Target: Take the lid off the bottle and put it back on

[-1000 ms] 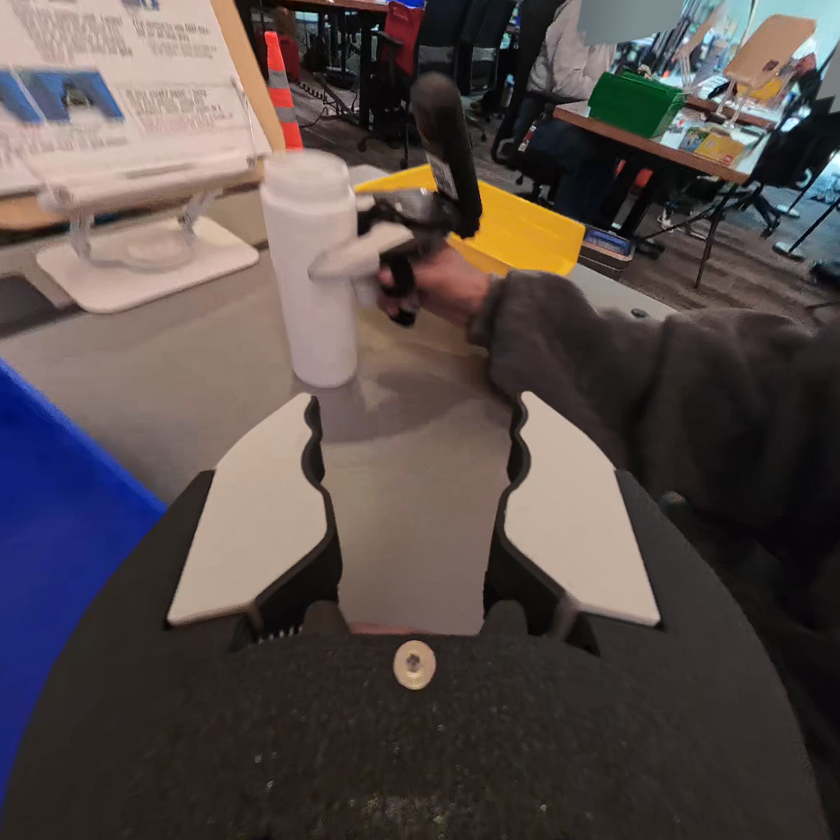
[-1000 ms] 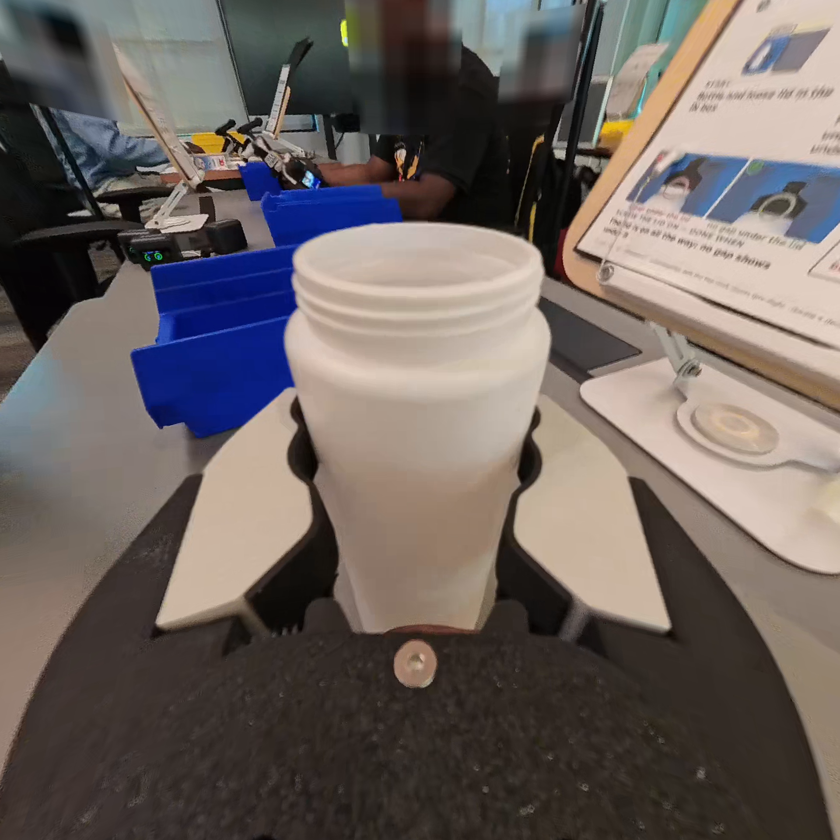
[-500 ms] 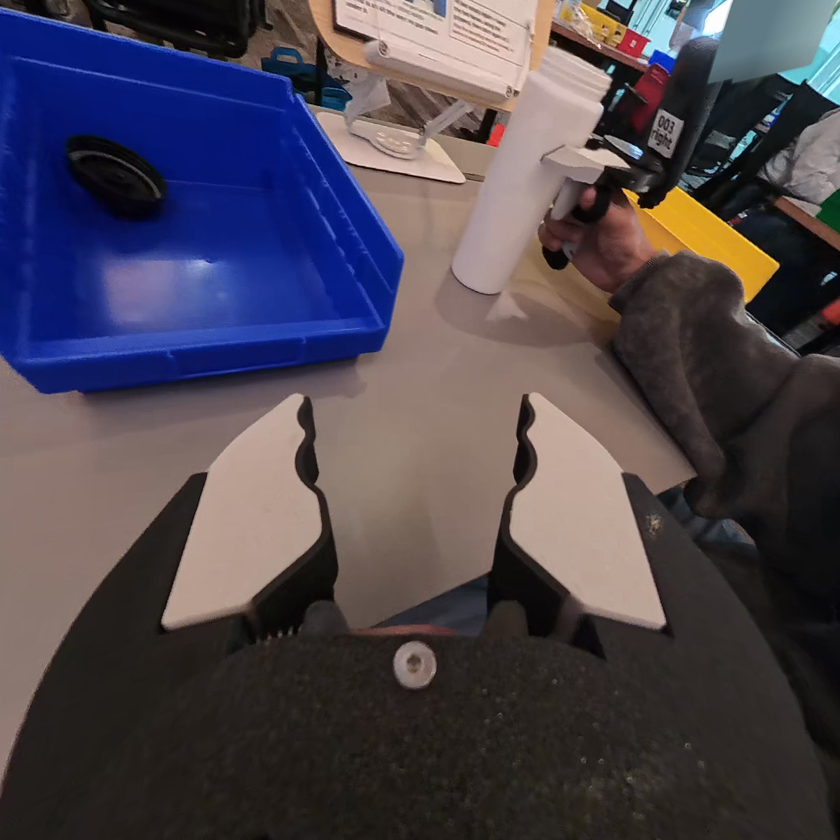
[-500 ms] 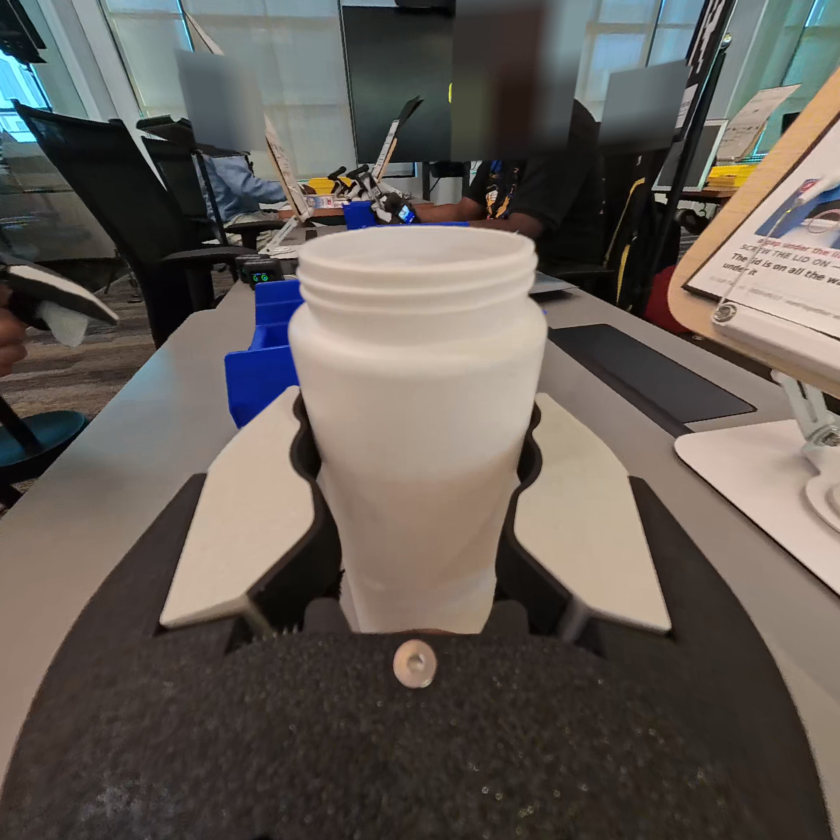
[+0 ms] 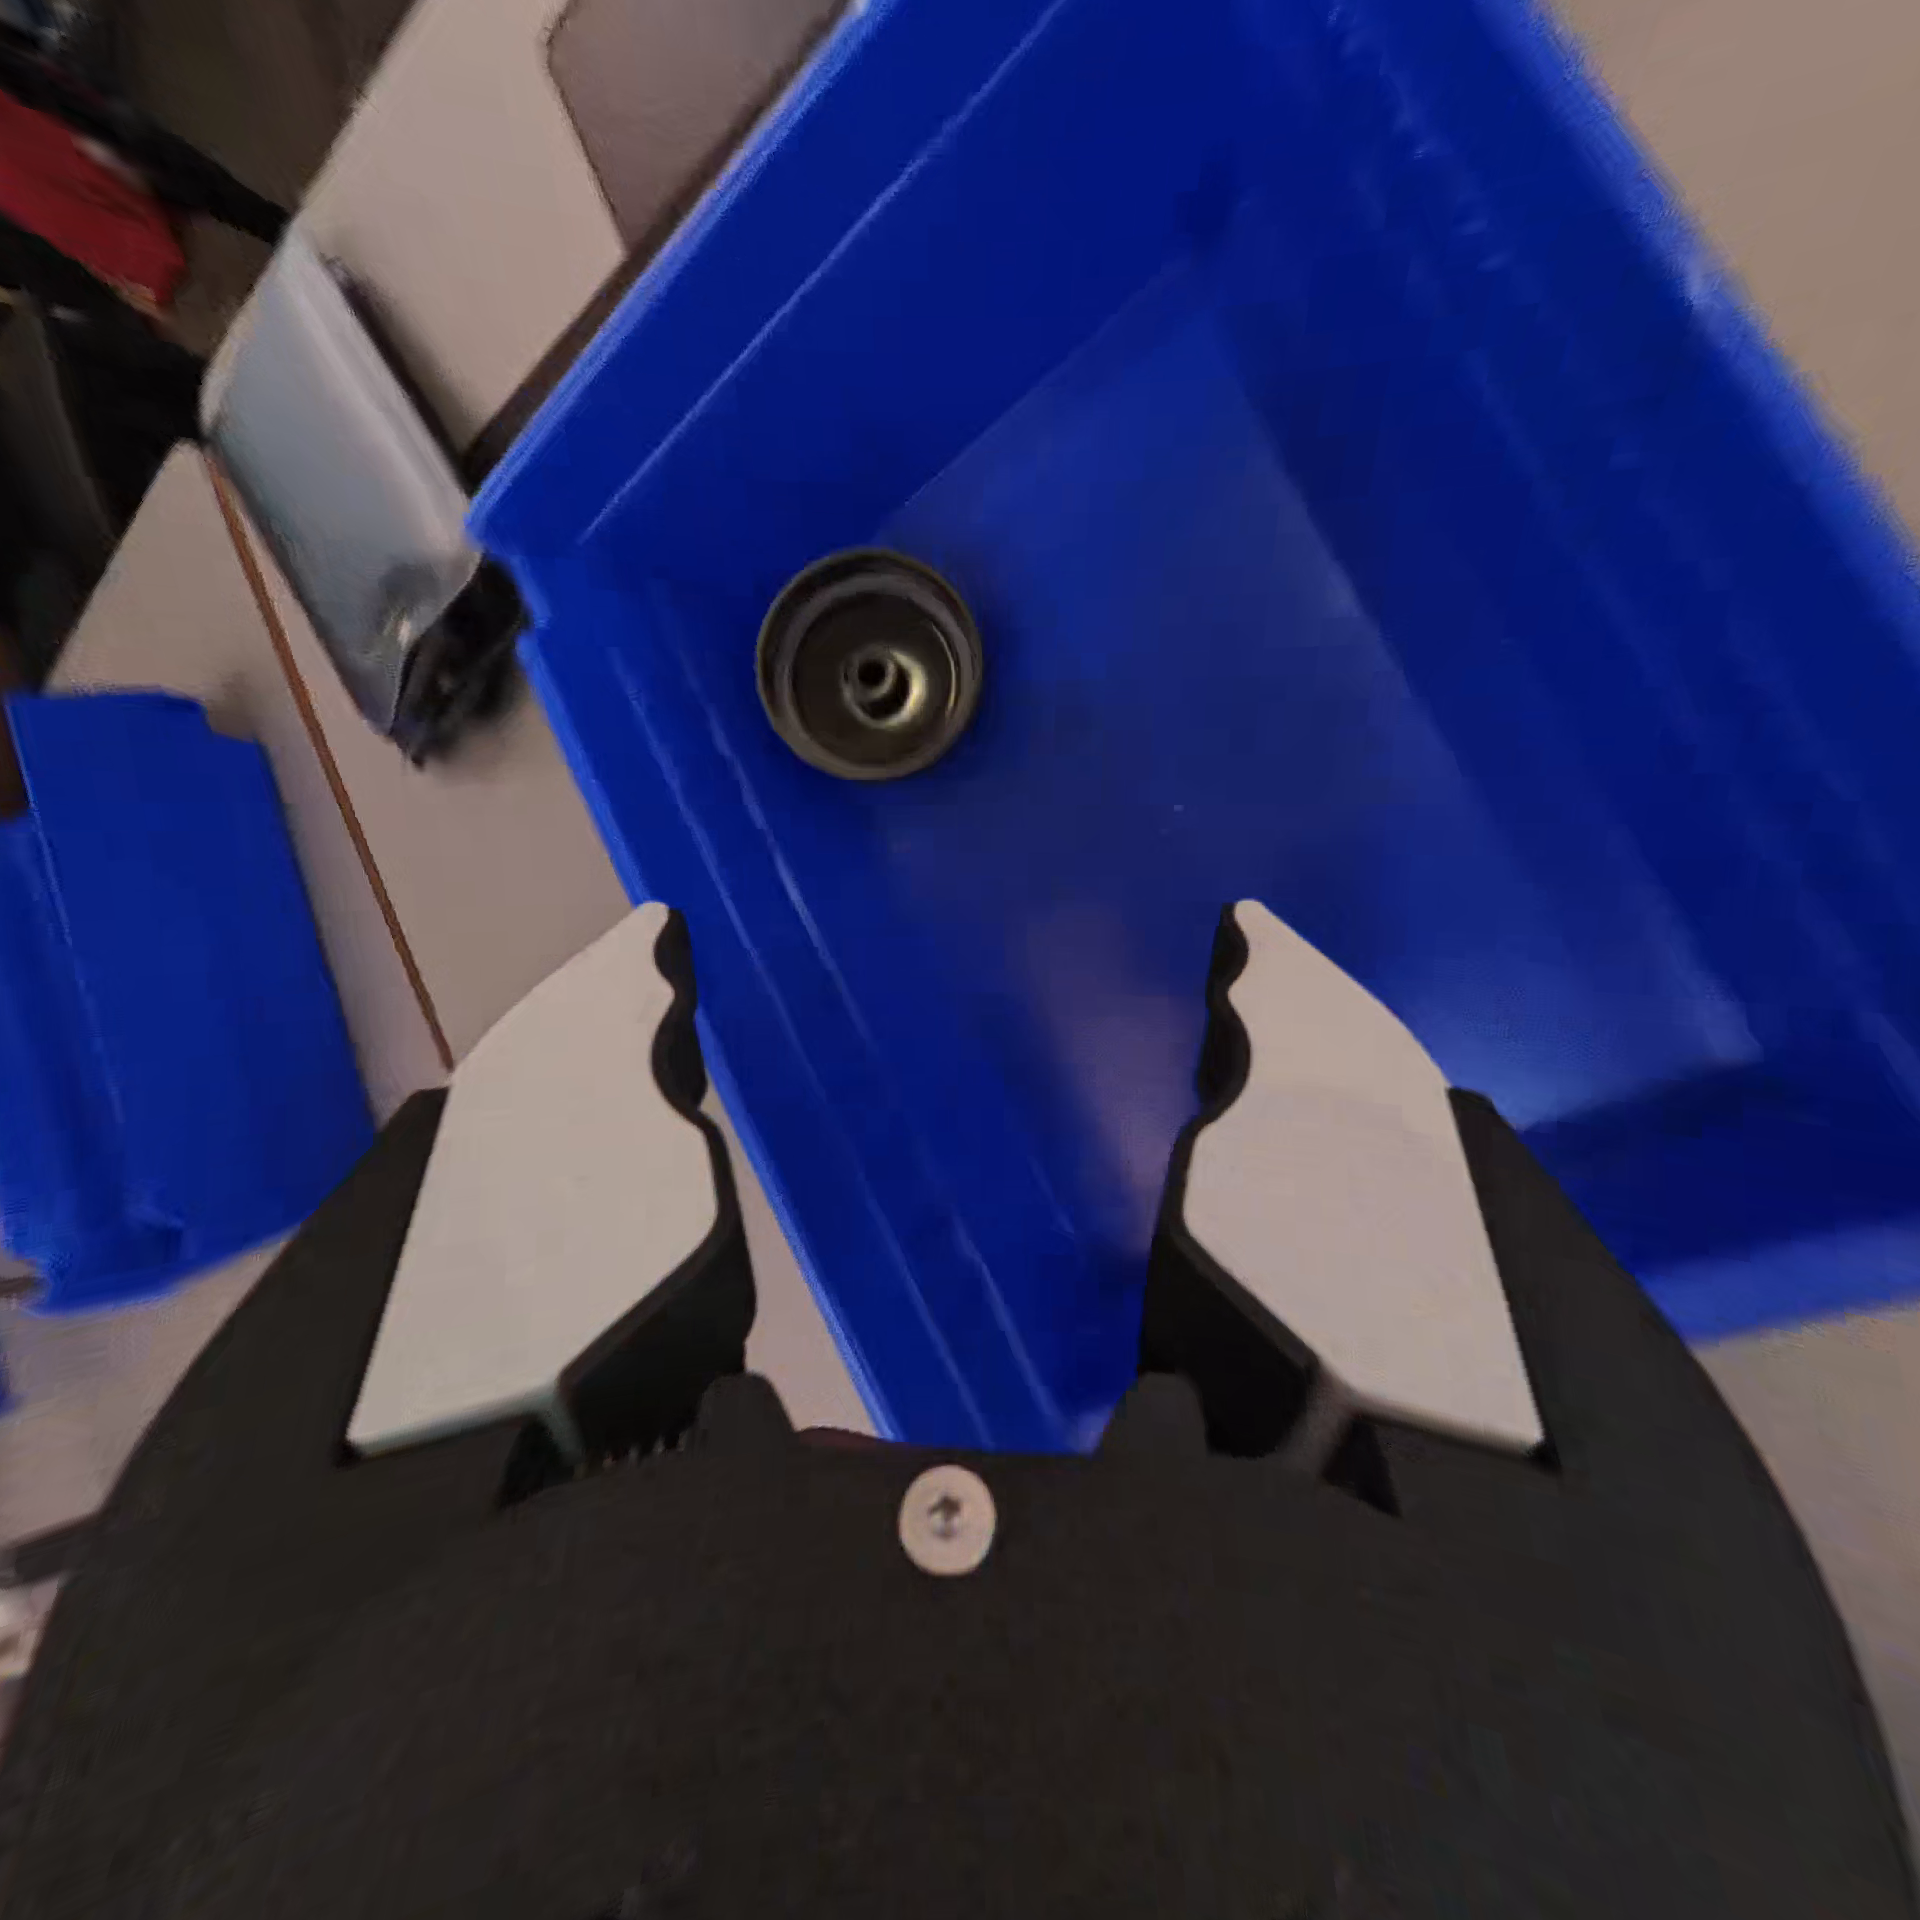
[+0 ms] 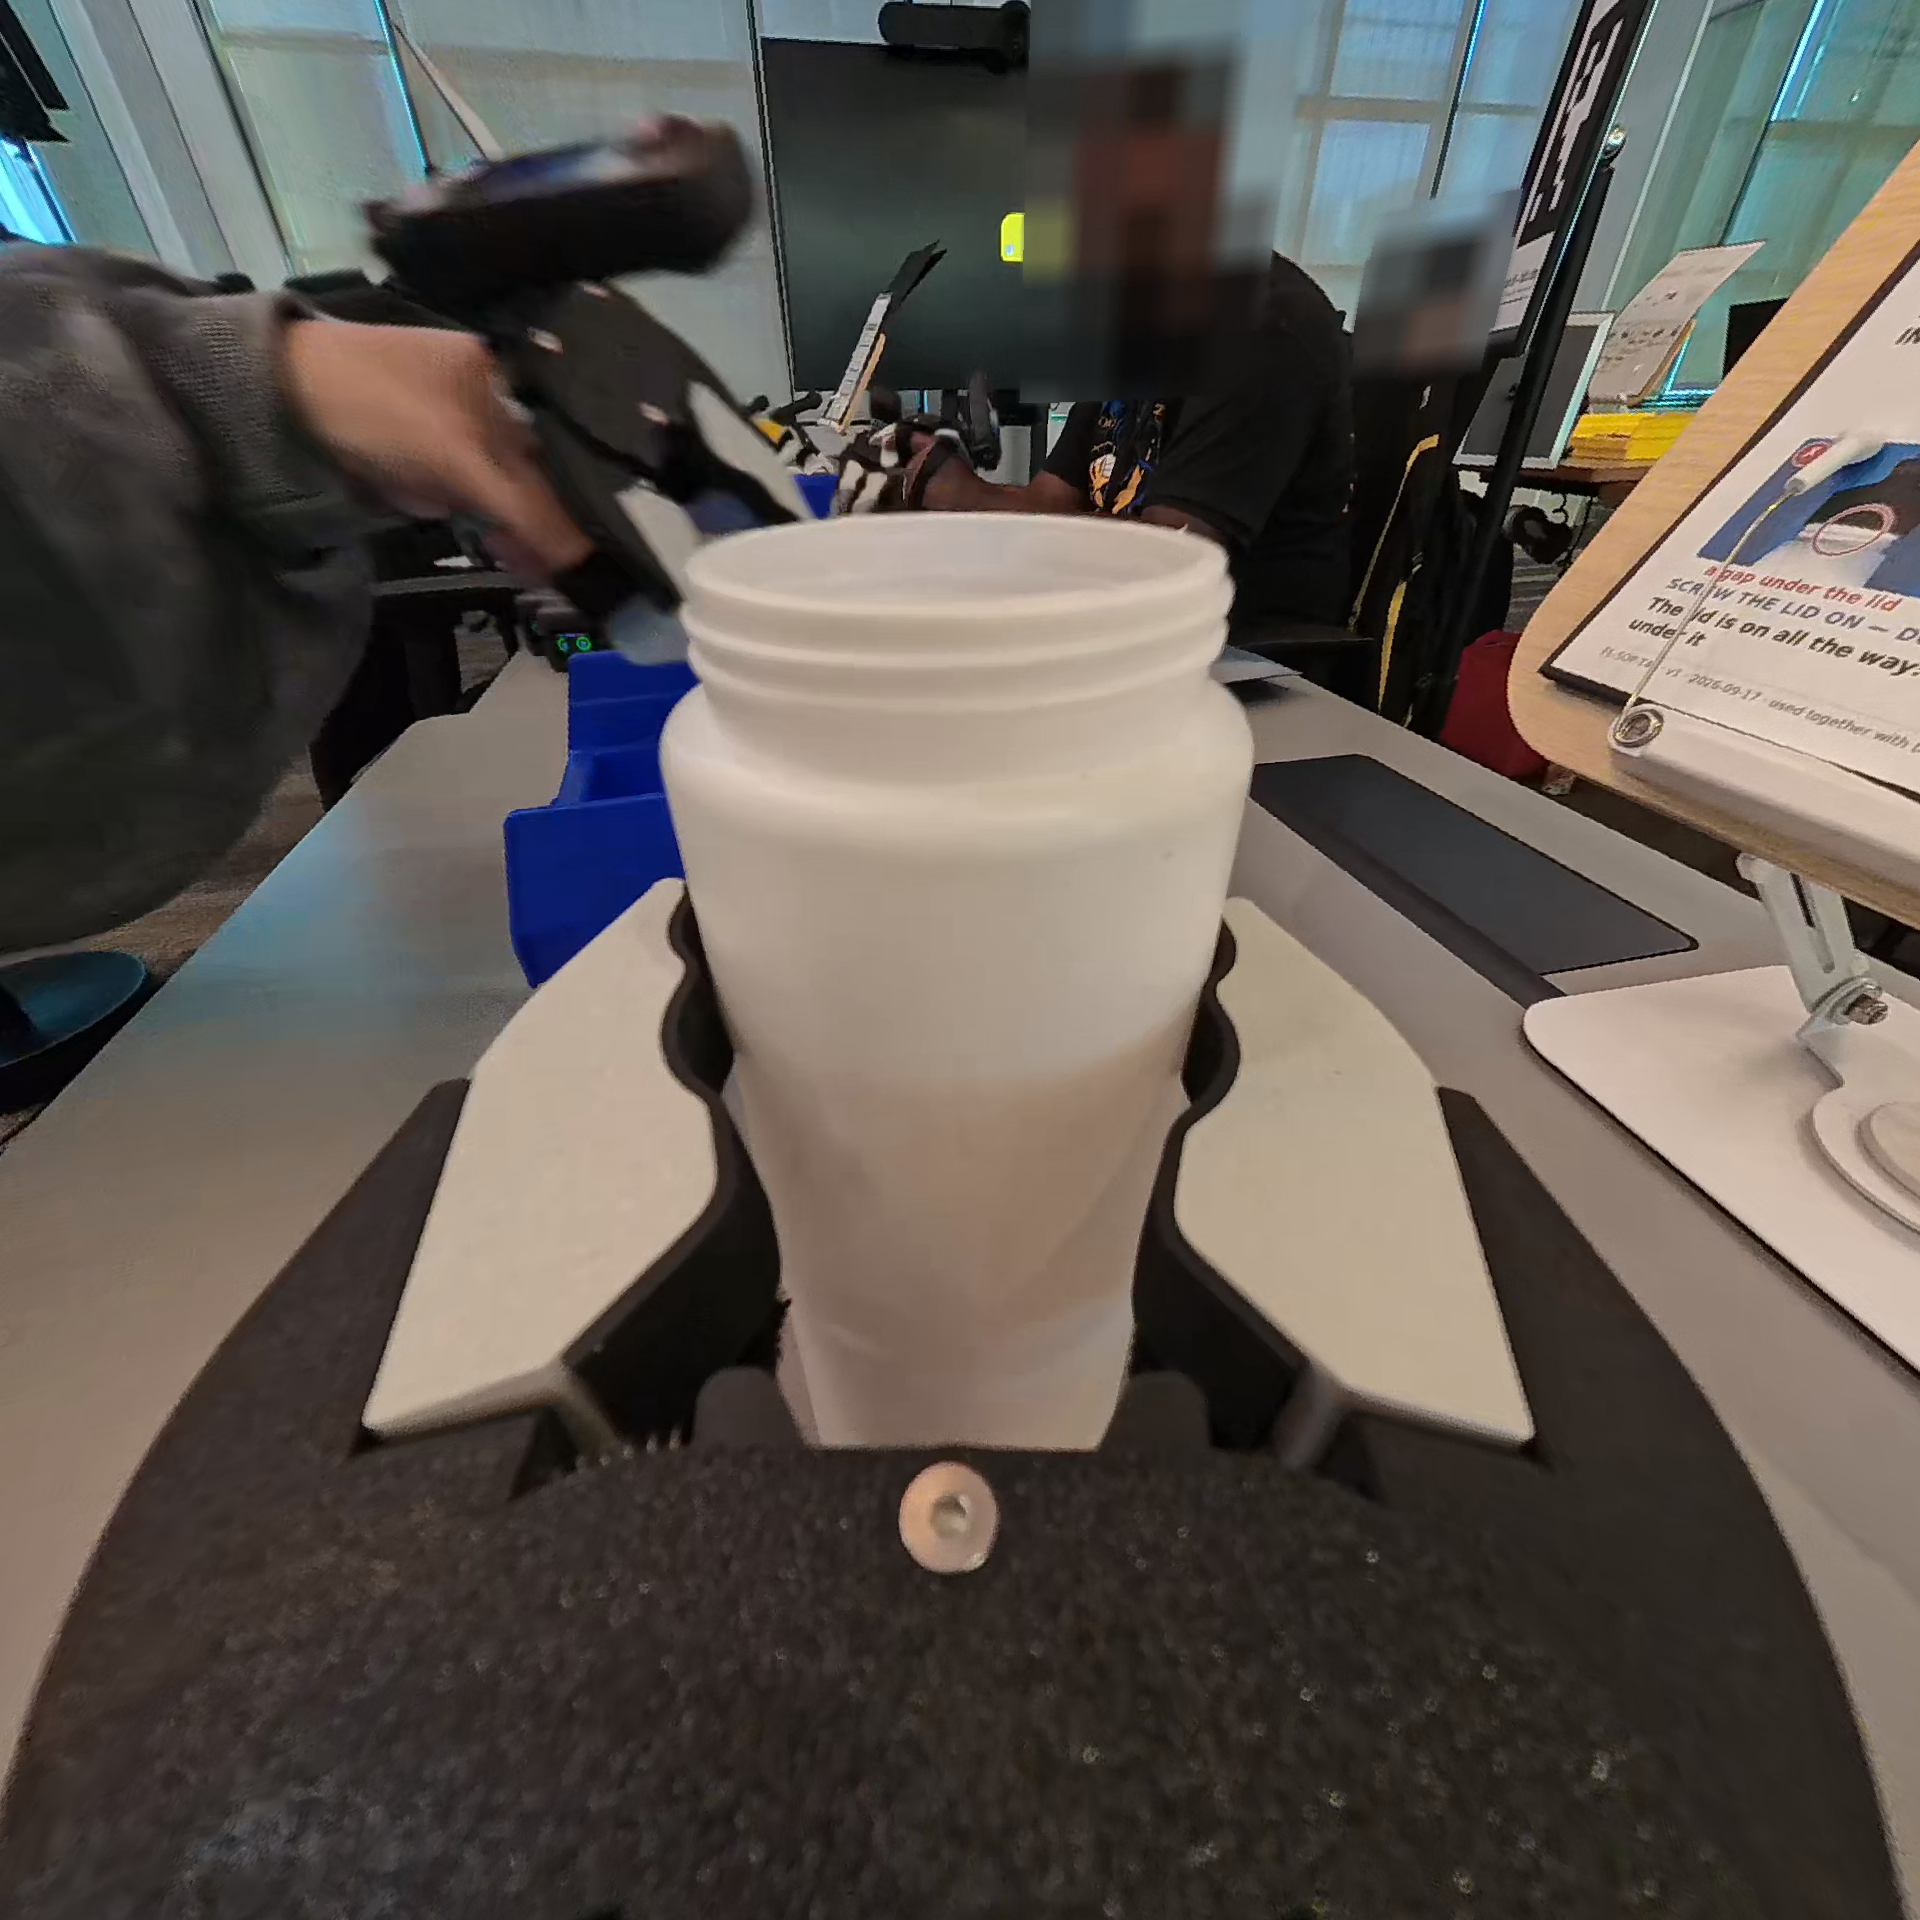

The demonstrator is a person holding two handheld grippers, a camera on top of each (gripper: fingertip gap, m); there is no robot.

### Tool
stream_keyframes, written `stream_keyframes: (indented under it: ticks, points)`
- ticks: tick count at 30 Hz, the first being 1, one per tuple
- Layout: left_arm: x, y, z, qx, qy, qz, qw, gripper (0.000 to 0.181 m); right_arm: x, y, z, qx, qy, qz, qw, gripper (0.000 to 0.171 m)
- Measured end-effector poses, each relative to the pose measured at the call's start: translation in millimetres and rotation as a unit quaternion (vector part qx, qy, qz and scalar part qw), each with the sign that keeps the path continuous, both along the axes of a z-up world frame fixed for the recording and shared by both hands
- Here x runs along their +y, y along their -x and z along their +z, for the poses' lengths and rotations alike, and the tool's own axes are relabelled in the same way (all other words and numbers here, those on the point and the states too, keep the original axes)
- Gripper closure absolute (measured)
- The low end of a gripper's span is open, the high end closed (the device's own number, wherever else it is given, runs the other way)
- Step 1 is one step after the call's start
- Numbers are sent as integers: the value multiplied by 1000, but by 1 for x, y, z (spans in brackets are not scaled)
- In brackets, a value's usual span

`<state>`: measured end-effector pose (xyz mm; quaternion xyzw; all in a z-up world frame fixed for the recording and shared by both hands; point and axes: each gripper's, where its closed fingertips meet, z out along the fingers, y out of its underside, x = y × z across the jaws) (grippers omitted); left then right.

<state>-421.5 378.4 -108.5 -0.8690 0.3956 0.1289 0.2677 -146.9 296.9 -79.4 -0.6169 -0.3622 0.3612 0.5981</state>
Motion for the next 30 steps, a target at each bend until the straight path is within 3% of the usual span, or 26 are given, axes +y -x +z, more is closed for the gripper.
stream_keyframes:
  ticks: [6,12,14,15,17,20,23,26,30]
  points:
    - [62,-2,-59,175,122,-48,976,83,-1,-1,0,2,-5,-6,1000,83]
    - [94,7,-83,201,170,-14,965,85,-1,-1,0,3,-5,-7,1000,83]
    - [94,10,-91,198,188,-12,962,92,-1,-1,0,2,-5,-7,1000,83]
    - [93,11,-94,197,193,-14,961,105,-1,-1,0,2,-5,-7,1000,83]
    - [93,12,-93,191,191,-15,963,105,-1,-1,0,2,-5,-6,1000,83]
    - [91,-8,-81,109,164,-22,980,106,-1,-1,0,3,-4,-6,1000,83]
    - [83,-47,-59,-64,115,-25,991,106,0,-1,0,4,-4,-6,1000,83]
    - [71,-73,-51,-211,83,-20,974,107,0,0,0,4,-3,-5,1000,83]
    - [62,-80,-58,-301,49,0,952,106,0,0,0,5,-3,-4,1000,83]
